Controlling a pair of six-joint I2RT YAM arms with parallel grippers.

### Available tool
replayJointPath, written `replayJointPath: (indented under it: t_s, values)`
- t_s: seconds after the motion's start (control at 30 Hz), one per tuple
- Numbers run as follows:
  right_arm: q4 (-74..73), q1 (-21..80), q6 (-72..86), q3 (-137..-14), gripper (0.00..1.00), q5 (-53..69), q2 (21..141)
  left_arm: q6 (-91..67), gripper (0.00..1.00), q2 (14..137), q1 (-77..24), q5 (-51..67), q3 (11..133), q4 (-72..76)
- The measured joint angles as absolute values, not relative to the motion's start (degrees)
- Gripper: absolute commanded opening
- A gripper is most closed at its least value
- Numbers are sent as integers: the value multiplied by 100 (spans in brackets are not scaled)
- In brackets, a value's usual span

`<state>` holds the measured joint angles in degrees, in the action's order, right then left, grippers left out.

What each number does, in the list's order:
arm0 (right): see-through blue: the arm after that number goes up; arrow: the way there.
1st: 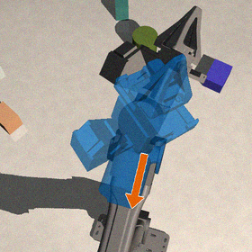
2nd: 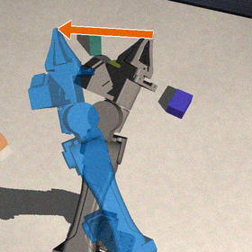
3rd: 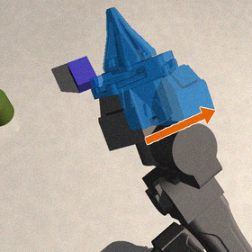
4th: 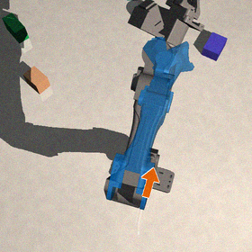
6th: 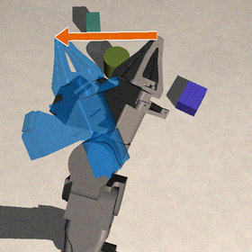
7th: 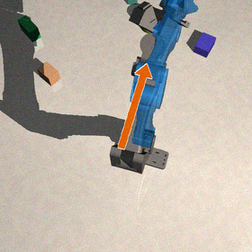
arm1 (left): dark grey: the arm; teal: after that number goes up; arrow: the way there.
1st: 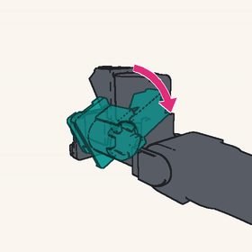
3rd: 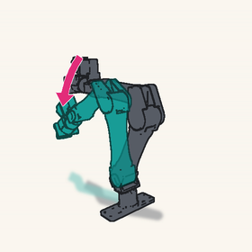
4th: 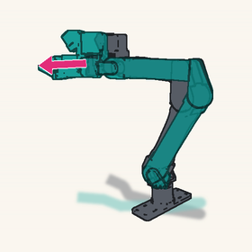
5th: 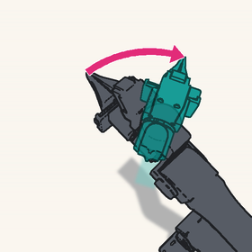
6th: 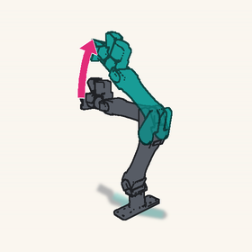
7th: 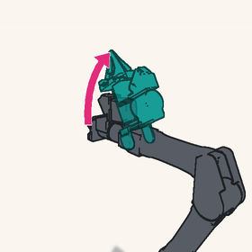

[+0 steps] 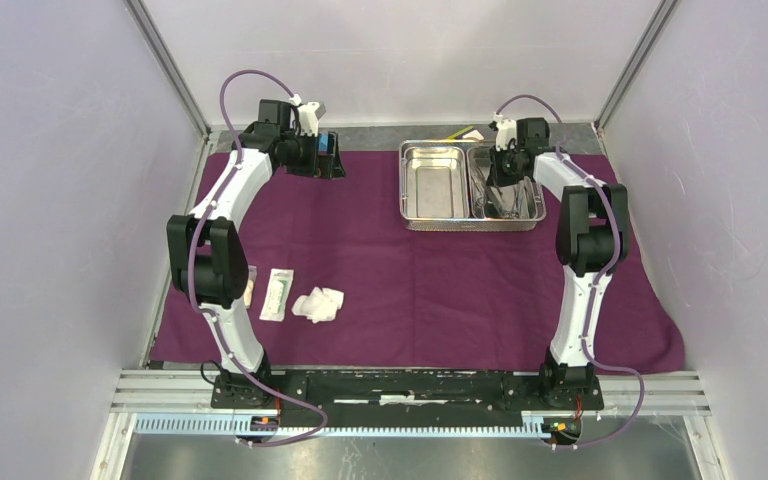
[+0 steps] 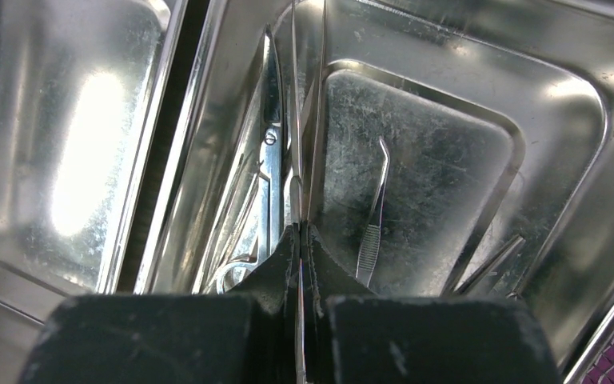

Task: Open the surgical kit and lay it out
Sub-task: Pick up the medical item from the container.

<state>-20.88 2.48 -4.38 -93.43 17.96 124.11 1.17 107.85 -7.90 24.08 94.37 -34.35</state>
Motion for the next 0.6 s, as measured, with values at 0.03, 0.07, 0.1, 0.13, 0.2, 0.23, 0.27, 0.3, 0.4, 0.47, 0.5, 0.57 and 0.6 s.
replayJointPath:
  t_s: [0.03,0.07,0.1,0.13,0.2,0.23,0.27,0.3,0.4,0.47,0.5,0.57,0.6]
  values:
    - [-2102,248,-456,-9343,0,1789,12401,117,100,10785,-790,2408,9437,-3433]
    - [-2123,248,-471,-9343,0,1780,12390,117,100,10785,-790,2408,9437,-3435]
    - [-2150,248,-484,-9341,0,1769,12379,117,100,10785,-790,2408,9437,-3435]
    - [-2176,246,-502,-9341,0,1761,12370,117,100,10785,-790,2410,9437,-3435]
    - [-2193,246,-539,-9341,0,1747,12363,117,100,10785,-790,2410,9437,-3435]
    - [-2196,248,-545,-9338,0,1741,12359,117,100,10785,-790,2410,9437,-3435]
    - [-2196,248,-556,-9332,0,1732,12355,117,100,10785,-790,2410,9437,-3435]
    - [-2196,248,-572,-9319,0,1728,12342,117,100,10785,-790,2410,9437,-3435]
    - [-2206,248,-602,-9277,0,1660,12293,117,100,10785,-790,2410,9437,-3435]
    - [-2220,246,-633,-9251,0,1619,12245,117,100,10785,-790,2412,9437,-3435]
    - [-2231,246,-644,-9238,0,1592,12221,117,100,10785,-790,2414,9437,-3435]
    - [-2261,246,-681,-9216,0,1520,12149,117,100,10785,-790,2421,9437,-3435]
    - [-2263,246,-698,-9198,0,1483,12105,117,100,10785,-790,2425,9437,-3435]
